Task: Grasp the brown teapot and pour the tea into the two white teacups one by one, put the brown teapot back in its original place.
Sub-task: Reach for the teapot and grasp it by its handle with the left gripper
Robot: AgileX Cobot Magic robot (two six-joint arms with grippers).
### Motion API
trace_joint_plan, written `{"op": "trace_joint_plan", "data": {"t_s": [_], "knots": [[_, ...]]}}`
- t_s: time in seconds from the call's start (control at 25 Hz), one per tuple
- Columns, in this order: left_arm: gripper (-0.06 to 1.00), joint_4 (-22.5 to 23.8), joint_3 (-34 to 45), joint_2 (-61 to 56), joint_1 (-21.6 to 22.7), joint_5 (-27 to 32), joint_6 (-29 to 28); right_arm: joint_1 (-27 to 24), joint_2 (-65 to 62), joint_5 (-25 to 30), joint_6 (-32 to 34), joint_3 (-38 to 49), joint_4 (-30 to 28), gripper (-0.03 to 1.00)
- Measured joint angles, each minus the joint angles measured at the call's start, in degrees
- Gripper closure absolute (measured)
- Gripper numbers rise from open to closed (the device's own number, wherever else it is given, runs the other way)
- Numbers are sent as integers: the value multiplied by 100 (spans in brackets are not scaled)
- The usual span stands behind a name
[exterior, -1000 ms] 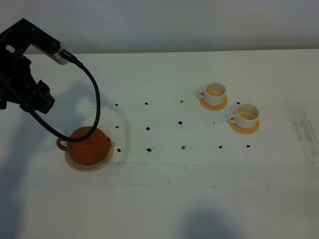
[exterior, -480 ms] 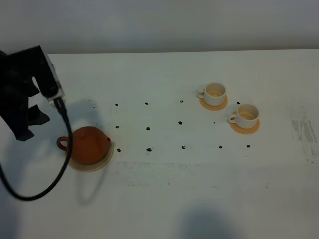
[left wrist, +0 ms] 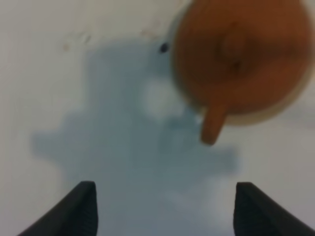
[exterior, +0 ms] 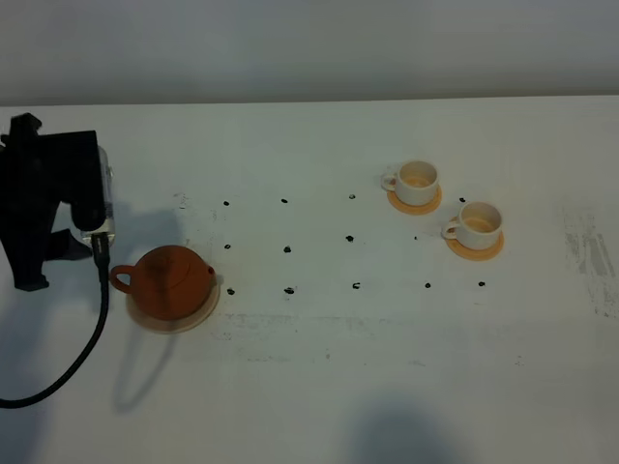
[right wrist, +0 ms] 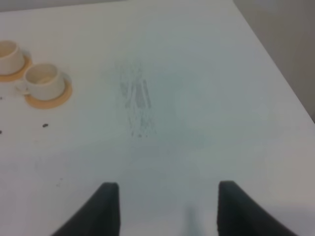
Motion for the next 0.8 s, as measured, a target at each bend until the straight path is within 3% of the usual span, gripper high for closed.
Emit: {"op": "trace_joint_plan", "data": {"t_s": [0.16,0.28,0.64,0.8], "knots": [[39,-852,-154,370,176,498,588,0,0,0,0,0,0,53],[39,-909,-452,592,283,826,610,0,0,0,0,0,0,53],[41,15,-922,1011,388,1195,943,0,0,0,2,0,0,53],[42,198,-928,1025,369,1201,1089,0,0,0,2,0,0,53]]}}
